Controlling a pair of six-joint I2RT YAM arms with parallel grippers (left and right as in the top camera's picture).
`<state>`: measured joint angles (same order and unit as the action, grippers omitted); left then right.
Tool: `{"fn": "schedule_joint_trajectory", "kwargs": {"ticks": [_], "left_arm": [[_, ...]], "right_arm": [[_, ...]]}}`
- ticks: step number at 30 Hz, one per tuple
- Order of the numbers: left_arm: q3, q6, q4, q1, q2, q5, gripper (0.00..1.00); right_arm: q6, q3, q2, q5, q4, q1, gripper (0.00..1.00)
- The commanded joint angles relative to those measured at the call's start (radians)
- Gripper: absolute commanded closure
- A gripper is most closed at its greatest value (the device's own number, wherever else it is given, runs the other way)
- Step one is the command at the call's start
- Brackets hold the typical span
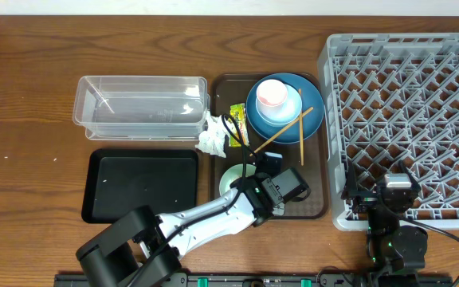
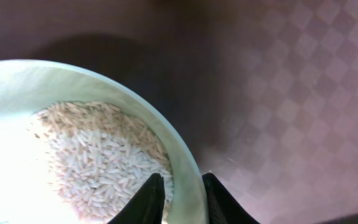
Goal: Sort waste into correct bins and load items into the dishwasher rack
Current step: 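Lower the left gripper and grasp the rim of the mint-green bowl, then lift the bowl with the left gripper and carry it over the black tray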
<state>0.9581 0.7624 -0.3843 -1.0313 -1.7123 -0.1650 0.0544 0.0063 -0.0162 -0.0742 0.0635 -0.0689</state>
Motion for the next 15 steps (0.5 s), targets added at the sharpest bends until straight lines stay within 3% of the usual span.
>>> {"fn": "schedule_joint_trajectory", "kwargs": {"ticks": [1,9,15], "left_arm": [[0.008,-0.001,-0.002,-0.002,-0.006,-0.05,0.86],[0.008,-0.001,-0.003,-0.002,-0.006,-0.049,0.94],[0.008,-0.001,-0.025,-0.002,0.004,-0.048,0.94]], "right_arm": [[-0.016,-0.001,0.001,0.003,0.005,-0.01,0.01],[-0.016,-0.001,0.001,0.003,0.005,-0.01,0.01],[-0.016,-0.001,0.001,0.003,0.005,-0.01,0.01]]}}
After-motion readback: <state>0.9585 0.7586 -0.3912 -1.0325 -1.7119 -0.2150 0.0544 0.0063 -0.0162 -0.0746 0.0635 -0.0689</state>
